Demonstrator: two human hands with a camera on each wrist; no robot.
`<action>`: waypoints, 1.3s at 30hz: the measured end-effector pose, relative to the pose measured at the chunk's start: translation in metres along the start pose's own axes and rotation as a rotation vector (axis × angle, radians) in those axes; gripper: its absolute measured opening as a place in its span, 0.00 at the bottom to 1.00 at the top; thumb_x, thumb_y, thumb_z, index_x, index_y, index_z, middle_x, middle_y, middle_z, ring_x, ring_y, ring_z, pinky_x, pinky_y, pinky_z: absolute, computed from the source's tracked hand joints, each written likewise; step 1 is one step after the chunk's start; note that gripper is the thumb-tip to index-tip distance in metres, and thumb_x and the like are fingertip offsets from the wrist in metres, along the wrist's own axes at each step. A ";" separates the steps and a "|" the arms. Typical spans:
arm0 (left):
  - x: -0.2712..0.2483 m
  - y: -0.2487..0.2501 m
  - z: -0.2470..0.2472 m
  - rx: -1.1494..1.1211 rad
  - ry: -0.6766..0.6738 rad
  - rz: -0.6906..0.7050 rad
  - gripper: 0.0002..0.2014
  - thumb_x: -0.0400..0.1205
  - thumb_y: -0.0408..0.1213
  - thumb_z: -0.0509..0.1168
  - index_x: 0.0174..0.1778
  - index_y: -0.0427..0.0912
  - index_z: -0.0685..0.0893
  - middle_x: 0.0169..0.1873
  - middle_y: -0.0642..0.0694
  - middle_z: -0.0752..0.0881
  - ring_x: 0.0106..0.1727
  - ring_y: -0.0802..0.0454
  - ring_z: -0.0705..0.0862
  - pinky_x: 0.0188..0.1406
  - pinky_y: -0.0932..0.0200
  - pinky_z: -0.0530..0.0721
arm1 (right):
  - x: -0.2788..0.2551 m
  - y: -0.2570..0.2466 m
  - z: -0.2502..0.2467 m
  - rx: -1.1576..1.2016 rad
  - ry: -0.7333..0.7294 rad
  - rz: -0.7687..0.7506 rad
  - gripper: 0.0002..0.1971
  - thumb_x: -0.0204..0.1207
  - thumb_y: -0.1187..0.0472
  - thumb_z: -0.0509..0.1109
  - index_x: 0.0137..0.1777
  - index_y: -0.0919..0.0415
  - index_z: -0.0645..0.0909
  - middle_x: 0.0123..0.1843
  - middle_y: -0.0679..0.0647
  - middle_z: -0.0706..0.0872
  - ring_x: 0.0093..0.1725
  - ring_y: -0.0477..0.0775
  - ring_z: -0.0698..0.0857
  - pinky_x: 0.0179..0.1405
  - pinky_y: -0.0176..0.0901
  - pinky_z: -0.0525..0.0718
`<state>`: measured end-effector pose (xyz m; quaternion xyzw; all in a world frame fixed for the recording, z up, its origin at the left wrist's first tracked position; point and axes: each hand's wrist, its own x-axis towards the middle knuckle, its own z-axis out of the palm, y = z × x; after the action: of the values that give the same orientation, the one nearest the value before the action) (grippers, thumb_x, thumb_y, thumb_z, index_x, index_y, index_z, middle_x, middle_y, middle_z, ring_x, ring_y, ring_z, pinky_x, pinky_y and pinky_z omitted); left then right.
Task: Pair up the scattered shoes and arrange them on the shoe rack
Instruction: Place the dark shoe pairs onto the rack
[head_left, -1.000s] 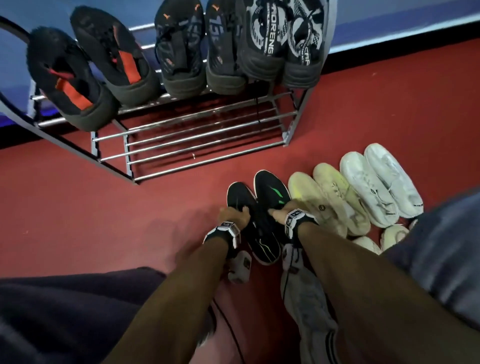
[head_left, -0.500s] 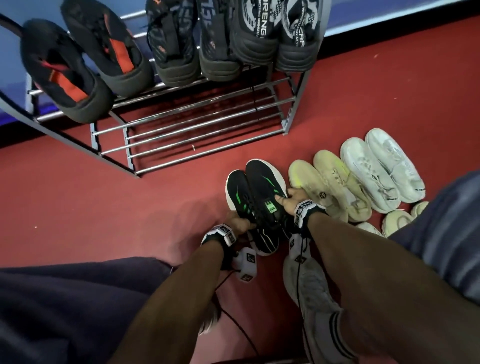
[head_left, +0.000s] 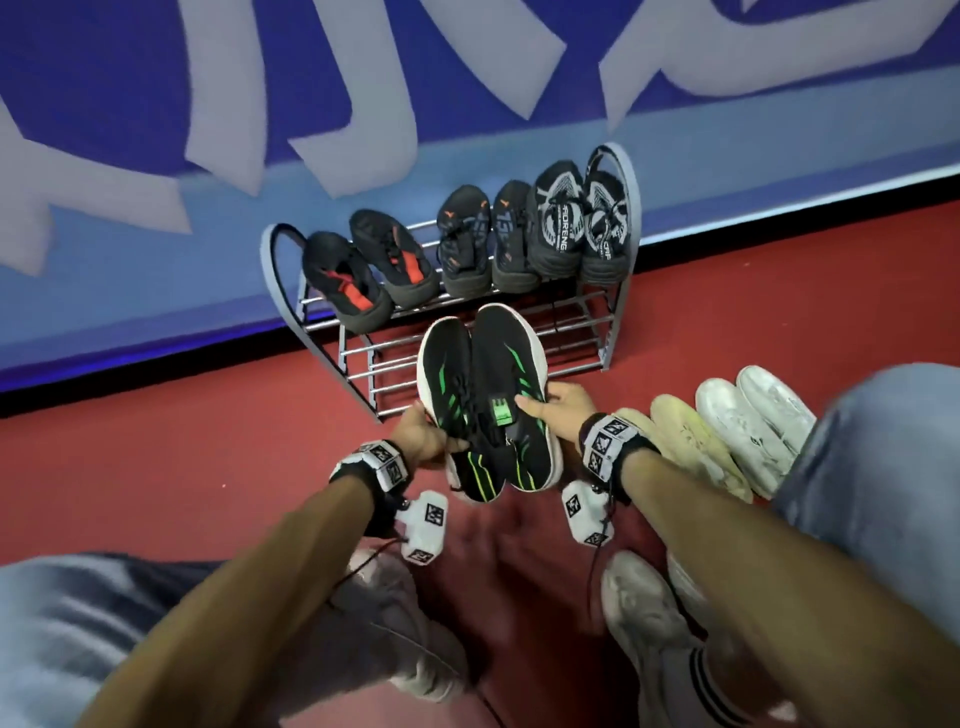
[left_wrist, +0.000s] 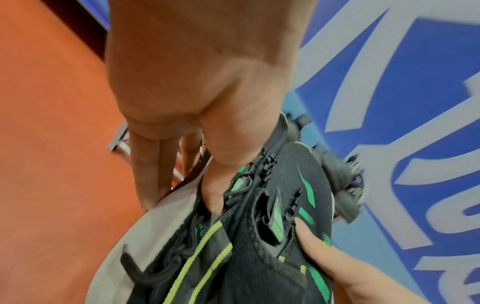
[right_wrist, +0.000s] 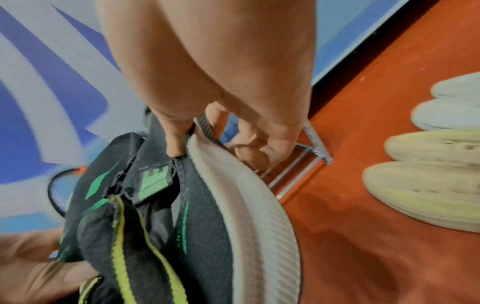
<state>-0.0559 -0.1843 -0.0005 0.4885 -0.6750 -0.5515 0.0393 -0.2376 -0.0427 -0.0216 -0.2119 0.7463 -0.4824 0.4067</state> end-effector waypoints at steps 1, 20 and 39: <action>-0.012 0.016 -0.015 -0.002 -0.010 0.048 0.27 0.68 0.13 0.78 0.61 0.32 0.81 0.50 0.38 0.88 0.55 0.40 0.87 0.56 0.48 0.87 | -0.006 -0.018 0.003 0.009 0.009 -0.025 0.14 0.69 0.51 0.83 0.50 0.59 0.91 0.47 0.51 0.94 0.50 0.52 0.92 0.60 0.54 0.88; -0.069 0.223 -0.198 -0.493 0.547 0.421 0.25 0.87 0.58 0.59 0.29 0.46 0.77 0.28 0.49 0.78 0.30 0.55 0.76 0.34 0.62 0.79 | -0.052 -0.303 0.053 0.408 -0.067 -0.353 0.13 0.70 0.73 0.74 0.55 0.70 0.87 0.51 0.65 0.92 0.52 0.64 0.92 0.58 0.61 0.89; -0.072 0.212 -0.188 -0.620 0.097 0.409 0.22 0.80 0.32 0.74 0.71 0.43 0.83 0.59 0.42 0.92 0.59 0.43 0.92 0.50 0.52 0.89 | -0.022 -0.302 0.045 0.653 -0.116 -0.226 0.17 0.72 0.70 0.72 0.62 0.74 0.84 0.52 0.66 0.92 0.52 0.66 0.91 0.56 0.61 0.88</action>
<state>-0.0377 -0.2847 0.2732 0.3342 -0.5570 -0.6865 0.3267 -0.2111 -0.1863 0.2472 -0.1791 0.5000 -0.7248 0.4388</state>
